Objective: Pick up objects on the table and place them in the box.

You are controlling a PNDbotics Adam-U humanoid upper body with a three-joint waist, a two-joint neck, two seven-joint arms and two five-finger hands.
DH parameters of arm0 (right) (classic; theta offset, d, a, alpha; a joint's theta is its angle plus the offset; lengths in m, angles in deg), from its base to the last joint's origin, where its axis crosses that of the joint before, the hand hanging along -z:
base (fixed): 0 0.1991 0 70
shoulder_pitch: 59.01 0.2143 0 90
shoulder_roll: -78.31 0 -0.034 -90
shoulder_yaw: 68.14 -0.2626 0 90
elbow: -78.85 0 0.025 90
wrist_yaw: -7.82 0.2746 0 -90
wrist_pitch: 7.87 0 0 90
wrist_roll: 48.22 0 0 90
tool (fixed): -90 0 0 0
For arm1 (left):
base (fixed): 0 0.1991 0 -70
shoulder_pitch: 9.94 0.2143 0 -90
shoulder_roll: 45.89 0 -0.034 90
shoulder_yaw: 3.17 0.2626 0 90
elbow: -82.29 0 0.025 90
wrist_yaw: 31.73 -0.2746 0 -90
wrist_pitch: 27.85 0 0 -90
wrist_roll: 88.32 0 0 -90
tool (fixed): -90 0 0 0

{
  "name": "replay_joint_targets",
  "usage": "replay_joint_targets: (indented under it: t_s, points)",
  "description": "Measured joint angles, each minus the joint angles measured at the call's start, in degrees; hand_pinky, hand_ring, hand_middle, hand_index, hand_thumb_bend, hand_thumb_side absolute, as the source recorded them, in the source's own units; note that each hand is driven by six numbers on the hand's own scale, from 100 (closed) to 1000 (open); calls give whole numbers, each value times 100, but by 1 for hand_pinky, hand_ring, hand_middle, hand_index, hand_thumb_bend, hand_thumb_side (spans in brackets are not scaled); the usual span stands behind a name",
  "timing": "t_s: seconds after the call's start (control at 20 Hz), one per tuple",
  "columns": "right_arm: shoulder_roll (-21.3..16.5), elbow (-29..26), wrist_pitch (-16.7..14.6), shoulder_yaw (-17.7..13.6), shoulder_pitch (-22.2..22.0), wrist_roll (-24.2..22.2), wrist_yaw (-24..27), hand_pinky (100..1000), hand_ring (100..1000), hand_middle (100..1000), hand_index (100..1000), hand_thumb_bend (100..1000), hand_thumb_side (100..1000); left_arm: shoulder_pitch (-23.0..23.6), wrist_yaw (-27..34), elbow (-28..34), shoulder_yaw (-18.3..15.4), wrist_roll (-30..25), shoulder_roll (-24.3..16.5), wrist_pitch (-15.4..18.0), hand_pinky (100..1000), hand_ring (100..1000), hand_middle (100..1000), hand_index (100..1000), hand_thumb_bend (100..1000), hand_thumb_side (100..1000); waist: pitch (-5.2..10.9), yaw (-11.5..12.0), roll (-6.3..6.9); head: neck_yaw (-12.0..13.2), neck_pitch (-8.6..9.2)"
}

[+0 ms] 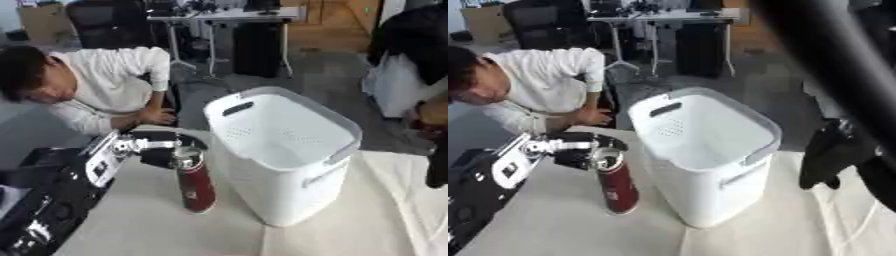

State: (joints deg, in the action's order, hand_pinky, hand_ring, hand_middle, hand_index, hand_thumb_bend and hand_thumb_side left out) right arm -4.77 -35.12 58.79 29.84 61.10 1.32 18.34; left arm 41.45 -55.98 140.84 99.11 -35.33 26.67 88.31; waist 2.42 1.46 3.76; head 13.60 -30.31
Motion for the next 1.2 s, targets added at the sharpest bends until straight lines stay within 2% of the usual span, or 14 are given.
replay_joint_targets:
  t_s: [0.45, 0.7, 1.1, 1.2]
  points:
    - [0, 0, 2, 0, 0, -2, -4, 133, 410, 463, 649, 100, 1000, -17, 25, -64, -6, -59, 15, -59, 877, 1000, 1000, 1000, 365, 1000, 0, -8, 0, 0, 35]
    - [0, 0, 3, 0, 0, -3, -4, 133, 411, 464, 649, 100, 1000, -33, -12, -102, -36, -82, 47, -82, 840, 1000, 1000, 1000, 385, 840, 0, -15, 0, 0, 38]
    - [0, 0, 17, 0, 0, -17, -4, 135, 413, 465, 649, 100, 1000, -57, -84, -143, -41, -119, 51, -119, 820, 1000, 1000, 1000, 432, 740, 0, -26, 0, 0, 39]
    - [0, 0, 24, 0, 0, -24, -4, 135, 414, 466, 649, 100, 1000, -60, -112, -150, -41, -125, 52, -125, 814, 1000, 1000, 1000, 431, 682, 0, -26, 0, 0, 39]
